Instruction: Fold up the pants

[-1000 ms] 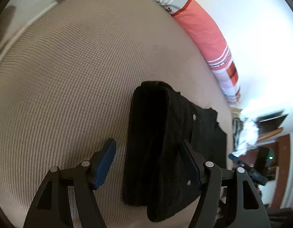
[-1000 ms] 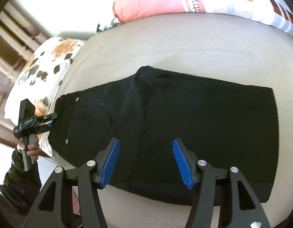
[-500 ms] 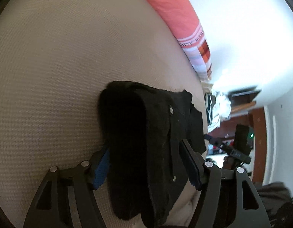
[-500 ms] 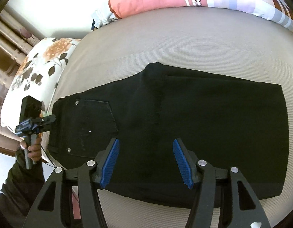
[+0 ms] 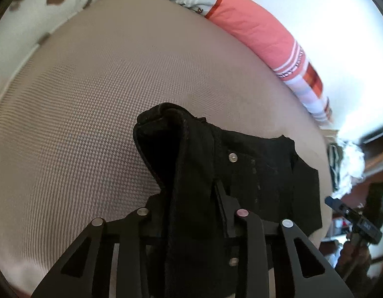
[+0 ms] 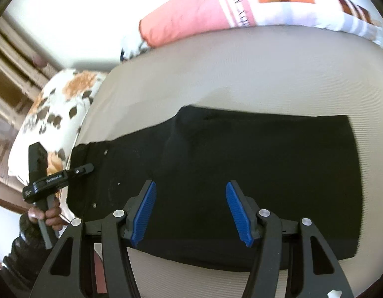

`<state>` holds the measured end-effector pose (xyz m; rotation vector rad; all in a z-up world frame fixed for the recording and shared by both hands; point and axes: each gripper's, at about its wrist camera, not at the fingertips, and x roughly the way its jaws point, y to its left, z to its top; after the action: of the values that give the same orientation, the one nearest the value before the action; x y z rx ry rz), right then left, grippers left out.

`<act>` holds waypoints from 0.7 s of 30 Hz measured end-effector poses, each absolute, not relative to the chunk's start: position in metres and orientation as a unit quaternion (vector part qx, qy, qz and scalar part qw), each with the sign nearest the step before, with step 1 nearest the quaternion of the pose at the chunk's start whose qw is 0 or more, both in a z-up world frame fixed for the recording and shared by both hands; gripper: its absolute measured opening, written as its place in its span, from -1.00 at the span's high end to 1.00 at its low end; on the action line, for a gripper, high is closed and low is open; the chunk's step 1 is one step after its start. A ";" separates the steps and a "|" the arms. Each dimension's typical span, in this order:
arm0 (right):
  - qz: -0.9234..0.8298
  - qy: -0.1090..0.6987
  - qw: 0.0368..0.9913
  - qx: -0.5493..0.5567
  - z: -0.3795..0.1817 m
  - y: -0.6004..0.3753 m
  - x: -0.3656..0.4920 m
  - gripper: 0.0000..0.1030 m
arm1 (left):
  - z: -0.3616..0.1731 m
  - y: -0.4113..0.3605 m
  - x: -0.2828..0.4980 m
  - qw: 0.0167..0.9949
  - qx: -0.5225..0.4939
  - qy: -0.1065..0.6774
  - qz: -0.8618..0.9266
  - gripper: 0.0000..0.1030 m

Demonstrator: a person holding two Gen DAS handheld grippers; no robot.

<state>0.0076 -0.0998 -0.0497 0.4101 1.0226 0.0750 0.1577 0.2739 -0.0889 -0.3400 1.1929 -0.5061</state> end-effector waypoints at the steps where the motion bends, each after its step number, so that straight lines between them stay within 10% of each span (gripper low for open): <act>1: 0.035 0.477 0.855 0.199 -0.048 -0.107 0.003 -0.10 | -0.082 0.269 0.155 0.786 -0.155 0.555 -0.225 0.43; 21: -0.060 0.394 0.890 0.222 -0.032 -0.237 -0.063 -0.12 | 0.006 0.108 0.102 0.800 -0.174 0.523 -0.237 0.74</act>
<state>-0.0629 -0.2375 -0.0319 0.4605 0.8193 -0.1250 0.1020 0.1079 0.0058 -0.3729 1.1216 -0.5093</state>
